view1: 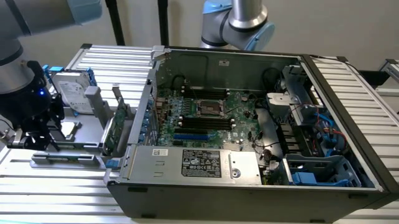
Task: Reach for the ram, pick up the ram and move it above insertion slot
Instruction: 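Pick up the ram and move it above insertion slot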
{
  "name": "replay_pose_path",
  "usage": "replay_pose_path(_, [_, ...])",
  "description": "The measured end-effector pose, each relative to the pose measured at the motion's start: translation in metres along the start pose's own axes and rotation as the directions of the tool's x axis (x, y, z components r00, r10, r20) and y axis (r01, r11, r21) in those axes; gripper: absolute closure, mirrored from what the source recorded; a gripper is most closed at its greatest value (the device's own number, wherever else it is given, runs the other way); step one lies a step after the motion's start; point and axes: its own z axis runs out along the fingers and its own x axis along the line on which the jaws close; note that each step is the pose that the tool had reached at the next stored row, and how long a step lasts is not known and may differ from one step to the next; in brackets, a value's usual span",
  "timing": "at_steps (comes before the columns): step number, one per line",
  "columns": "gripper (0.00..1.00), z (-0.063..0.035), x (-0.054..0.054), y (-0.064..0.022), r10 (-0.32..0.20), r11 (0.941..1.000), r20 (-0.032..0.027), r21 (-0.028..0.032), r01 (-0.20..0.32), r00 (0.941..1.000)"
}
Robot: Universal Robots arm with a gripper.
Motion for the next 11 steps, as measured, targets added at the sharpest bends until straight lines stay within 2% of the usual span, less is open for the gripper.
replay_pose_path(11, [0.64, 0.0198, 0.003, -0.0004, -0.003, 1.0, 0.0031, 0.0001, 0.003, 1.0])
